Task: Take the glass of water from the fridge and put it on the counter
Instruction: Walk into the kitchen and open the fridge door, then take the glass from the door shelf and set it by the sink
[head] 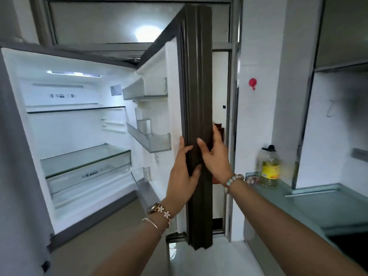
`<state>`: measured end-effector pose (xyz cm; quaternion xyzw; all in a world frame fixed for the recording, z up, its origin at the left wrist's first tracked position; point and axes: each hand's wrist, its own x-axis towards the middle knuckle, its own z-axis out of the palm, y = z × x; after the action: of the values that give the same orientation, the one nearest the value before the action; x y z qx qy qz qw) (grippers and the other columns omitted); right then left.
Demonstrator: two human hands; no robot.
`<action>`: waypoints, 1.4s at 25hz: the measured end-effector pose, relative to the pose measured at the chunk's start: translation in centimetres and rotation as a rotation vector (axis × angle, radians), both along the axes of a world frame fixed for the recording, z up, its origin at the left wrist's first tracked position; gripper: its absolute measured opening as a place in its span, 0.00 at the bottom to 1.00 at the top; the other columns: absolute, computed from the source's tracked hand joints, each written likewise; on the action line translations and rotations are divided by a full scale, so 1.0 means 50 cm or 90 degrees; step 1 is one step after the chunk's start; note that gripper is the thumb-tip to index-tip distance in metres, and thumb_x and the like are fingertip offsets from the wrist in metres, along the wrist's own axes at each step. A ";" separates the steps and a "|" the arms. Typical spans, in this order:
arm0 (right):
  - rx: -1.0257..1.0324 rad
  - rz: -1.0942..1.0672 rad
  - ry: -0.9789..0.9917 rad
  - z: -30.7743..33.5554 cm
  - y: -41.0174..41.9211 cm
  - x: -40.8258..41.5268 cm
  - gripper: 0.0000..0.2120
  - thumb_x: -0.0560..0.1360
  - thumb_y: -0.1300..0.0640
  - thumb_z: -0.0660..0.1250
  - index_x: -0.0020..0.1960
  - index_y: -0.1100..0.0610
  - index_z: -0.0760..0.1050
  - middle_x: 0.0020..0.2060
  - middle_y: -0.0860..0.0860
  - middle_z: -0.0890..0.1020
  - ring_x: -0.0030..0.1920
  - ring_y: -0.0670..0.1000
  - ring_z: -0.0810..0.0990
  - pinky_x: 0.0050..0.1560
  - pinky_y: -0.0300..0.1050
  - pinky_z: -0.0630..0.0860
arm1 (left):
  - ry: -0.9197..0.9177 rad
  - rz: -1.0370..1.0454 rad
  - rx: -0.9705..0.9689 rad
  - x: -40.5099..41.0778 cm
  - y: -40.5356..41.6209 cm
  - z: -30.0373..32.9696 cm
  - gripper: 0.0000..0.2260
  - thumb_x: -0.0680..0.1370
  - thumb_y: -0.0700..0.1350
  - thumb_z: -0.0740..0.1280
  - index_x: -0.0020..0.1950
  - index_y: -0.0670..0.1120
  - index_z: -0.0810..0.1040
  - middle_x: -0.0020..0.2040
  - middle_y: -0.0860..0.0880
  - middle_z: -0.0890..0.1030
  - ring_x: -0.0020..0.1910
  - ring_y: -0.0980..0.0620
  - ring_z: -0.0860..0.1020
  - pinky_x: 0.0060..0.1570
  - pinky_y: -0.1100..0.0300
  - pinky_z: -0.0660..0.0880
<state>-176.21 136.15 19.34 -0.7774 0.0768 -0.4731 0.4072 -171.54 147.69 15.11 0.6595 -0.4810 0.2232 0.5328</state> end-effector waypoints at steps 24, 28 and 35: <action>0.314 0.063 -0.129 0.004 -0.767 0.254 0.22 0.79 0.66 0.62 0.72 0.54 0.72 0.71 0.53 0.75 0.71 0.51 0.73 0.74 0.53 0.67 | -0.175 0.094 0.137 0.206 -0.789 -0.019 0.43 0.71 0.25 0.65 0.78 0.46 0.45 0.79 0.44 0.46 0.78 0.43 0.49 0.65 0.61 0.58; 0.327 0.094 -0.115 0.011 -0.794 0.265 0.22 0.80 0.66 0.61 0.73 0.56 0.70 0.73 0.53 0.72 0.71 0.48 0.70 0.73 0.44 0.65 | -0.141 0.097 0.118 0.220 -0.820 -0.009 0.36 0.76 0.27 0.58 0.78 0.45 0.43 0.79 0.49 0.42 0.79 0.50 0.45 0.70 0.69 0.44; 0.280 0.117 -0.051 0.019 -0.818 0.255 0.23 0.80 0.63 0.63 0.74 0.56 0.68 0.72 0.54 0.73 0.67 0.47 0.72 0.67 0.39 0.68 | -0.123 0.141 0.114 0.223 -0.835 -0.002 0.31 0.77 0.28 0.60 0.78 0.44 0.58 0.80 0.49 0.49 0.77 0.55 0.49 0.71 0.68 0.48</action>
<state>-163.47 95.26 20.27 -0.6544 0.0908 -0.4366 0.6107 -160.38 105.92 15.04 0.7289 -0.4725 0.2989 0.3951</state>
